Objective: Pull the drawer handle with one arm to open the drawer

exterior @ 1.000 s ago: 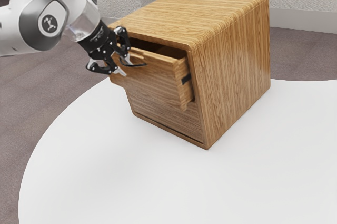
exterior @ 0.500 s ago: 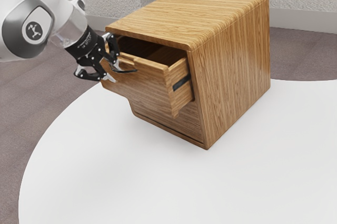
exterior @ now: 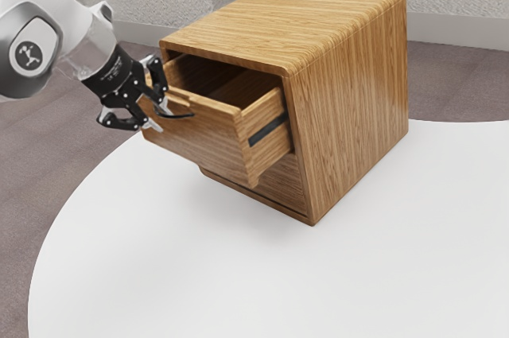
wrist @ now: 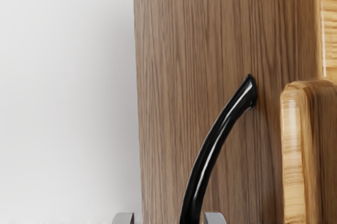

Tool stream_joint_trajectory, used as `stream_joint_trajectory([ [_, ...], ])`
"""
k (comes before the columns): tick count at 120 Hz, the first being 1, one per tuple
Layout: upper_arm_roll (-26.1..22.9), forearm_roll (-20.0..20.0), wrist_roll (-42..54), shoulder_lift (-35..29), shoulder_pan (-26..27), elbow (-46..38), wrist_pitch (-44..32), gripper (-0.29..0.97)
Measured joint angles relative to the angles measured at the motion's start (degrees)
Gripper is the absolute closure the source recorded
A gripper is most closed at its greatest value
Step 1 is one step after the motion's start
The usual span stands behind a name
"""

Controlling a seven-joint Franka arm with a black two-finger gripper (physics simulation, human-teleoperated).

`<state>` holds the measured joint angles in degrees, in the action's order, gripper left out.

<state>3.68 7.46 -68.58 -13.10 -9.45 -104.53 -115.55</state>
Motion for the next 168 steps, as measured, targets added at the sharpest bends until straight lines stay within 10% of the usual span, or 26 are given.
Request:
stream_joint_trajectory([
  [168, 0.2, -0.2, -0.3, -12.9, -1.8, -12.7, -0.7, 0.65],
])
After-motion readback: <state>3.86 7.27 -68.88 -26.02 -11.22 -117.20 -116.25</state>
